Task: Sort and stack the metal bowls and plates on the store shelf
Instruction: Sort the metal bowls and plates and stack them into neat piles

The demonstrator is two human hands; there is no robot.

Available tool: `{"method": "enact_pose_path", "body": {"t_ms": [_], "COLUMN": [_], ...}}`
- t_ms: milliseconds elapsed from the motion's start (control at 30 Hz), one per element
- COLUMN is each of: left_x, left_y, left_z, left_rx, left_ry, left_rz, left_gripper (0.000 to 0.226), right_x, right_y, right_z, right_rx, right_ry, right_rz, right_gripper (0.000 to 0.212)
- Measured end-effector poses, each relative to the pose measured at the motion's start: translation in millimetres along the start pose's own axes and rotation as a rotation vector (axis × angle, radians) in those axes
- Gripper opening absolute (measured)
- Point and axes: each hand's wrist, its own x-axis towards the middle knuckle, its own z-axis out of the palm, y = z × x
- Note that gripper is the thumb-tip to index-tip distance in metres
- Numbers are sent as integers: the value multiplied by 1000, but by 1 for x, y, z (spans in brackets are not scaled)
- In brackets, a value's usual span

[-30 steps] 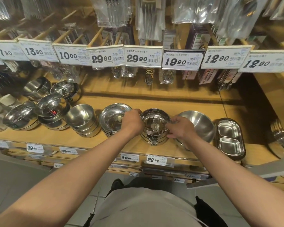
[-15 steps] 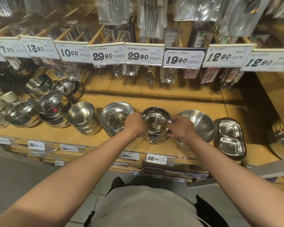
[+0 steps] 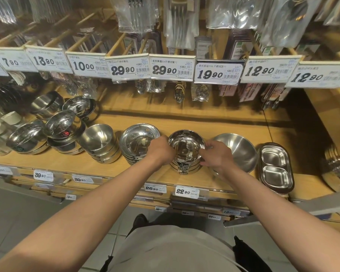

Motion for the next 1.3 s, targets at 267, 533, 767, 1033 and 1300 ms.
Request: {"method": "enact_pose_path", "body": {"t_ms": [267, 533, 767, 1033, 1300], "left_x": [-2, -26, -53, -50, -42], "left_y": [1, -38, -118, -165, -158], "left_z": [-3, -70, -153, -172, -120], "left_rx": [86, -195, -485, -613, -578], "left_ry": [72, 171, 255, 236, -95], "left_rz": [18, 97, -69, -47, 81], "left_gripper": [23, 12, 10, 13, 15], "right_x": [-2, -26, -45, -47, -111], "right_y": [-5, -25, -56, -62, -22], "right_z": [-7, -33, -16, 20, 7], "right_rx": [-125, -55, 130, 104, 252], "right_ry": [16, 64, -81, 6, 287], "right_rz": [-1, -106, -149, -48, 142], "right_gripper": [31, 20, 11, 13, 15]}}
